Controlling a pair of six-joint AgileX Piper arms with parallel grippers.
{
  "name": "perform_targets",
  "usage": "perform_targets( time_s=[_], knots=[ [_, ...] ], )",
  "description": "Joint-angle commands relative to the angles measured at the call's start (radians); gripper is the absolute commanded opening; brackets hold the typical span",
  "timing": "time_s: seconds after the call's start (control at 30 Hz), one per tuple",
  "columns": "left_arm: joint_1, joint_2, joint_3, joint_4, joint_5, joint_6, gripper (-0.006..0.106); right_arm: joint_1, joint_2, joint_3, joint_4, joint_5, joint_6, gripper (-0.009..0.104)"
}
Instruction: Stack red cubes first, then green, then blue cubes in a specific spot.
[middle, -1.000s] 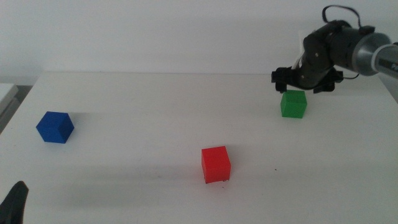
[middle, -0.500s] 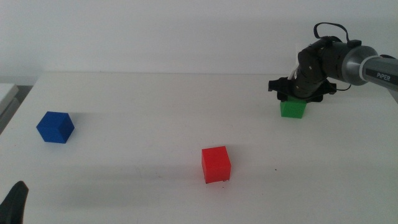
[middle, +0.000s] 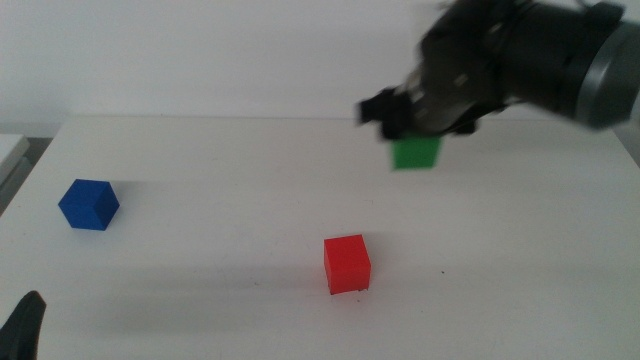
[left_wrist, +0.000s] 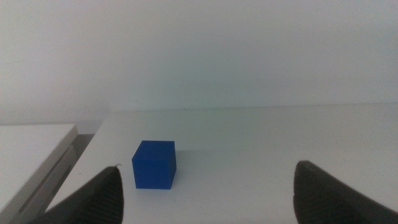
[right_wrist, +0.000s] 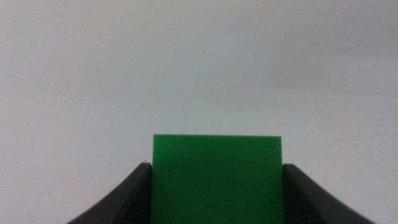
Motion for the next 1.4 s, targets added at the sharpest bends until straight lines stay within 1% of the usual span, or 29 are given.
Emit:
perform_targets(
  time_s=[0.0, 0.07, 0.17, 0.27, 0.4, 0.5, 0.87, 1.0, 1.37],
  knots=[
    [0.001, -0.004, 0.001, 0.002, -0.011, 0.000, 0.094, 0.072, -0.017, 0.020, -0.018, 0.028, 0.033, 0.016],
    [0.001, -0.004, 0.001, 0.002, -0.011, 0.000, 0.094, 0.135, -0.013, 0.020, -0.012, 0.035, 0.033, 0.016],
    [0.001, -0.004, 0.001, 0.002, -0.011, 0.000, 0.094, 0.193, -0.001, 0.020, -0.008, 0.068, 0.066, 0.016],
    [0.001, -0.004, 0.001, 0.002, -0.011, 0.000, 0.094, 0.222, 0.012, 0.027, -0.011, 0.099, 0.097, 0.016],
    [0.001, -0.004, 0.001, 0.002, -0.011, 0.000, 0.094, 0.251, 0.013, 0.071, -0.027, 0.054, 0.125, 0.016],
    [0.001, -0.004, 0.001, 0.002, -0.011, 0.000, 0.094, 0.250, 0.017, 0.102, -0.022, 0.009, 0.135, 0.016],
    [0.001, -0.004, 0.001, 0.002, -0.011, 0.000, 0.094, 0.241, 0.017, 0.208, -0.049, -0.106, 0.184, 0.016],
    [0.001, -0.004, 0.001, 0.002, -0.011, 0.000, 0.094, 0.229, 0.018, 0.245, -0.082, -0.149, 0.216, 0.016],
    [0.001, -0.004, 0.001, 0.002, -0.011, 0.000, 0.094, 0.227, 0.029, 0.250, -0.092, -0.182, 0.225, 0.016]
  ],
)
